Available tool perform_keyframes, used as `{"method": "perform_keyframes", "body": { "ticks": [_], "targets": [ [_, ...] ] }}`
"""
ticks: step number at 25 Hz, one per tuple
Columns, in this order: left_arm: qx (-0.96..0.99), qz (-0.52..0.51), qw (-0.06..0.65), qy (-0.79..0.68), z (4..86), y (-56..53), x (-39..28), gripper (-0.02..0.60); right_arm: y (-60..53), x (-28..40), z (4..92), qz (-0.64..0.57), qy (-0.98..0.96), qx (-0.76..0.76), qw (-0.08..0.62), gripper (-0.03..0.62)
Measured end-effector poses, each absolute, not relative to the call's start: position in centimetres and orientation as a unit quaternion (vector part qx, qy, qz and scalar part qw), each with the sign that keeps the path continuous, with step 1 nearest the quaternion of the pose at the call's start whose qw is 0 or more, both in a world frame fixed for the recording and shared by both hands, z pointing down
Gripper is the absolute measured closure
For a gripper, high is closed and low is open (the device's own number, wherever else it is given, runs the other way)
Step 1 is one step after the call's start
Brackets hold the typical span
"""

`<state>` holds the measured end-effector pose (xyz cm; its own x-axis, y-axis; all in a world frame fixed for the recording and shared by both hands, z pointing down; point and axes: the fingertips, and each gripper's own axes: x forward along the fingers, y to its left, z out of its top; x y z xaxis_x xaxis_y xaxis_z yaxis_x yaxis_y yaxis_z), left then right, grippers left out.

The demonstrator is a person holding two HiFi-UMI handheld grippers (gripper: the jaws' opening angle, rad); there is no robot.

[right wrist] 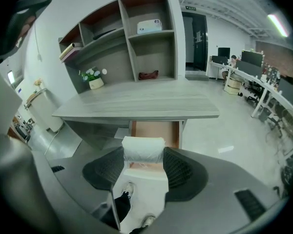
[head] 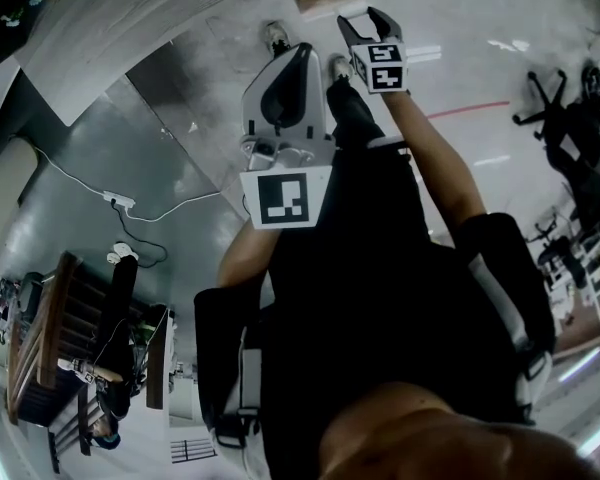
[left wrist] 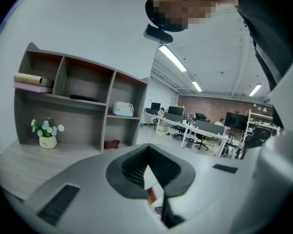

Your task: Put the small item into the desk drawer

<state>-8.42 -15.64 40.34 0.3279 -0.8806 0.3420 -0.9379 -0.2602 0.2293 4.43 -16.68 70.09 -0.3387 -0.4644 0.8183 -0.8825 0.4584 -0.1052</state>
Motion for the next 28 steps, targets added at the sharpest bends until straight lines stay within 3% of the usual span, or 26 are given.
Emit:
{"method": "perform_keyframes", "body": {
  "ticks": [28],
  "targets": [
    [0.778, 0.087, 0.219, -0.582, 42.7, -16.5, -8.3, 0.586, -17.3, 7.1, 83.1, 0.319, -0.704, 0.417, 0.478, 0.344]
  ]
}}
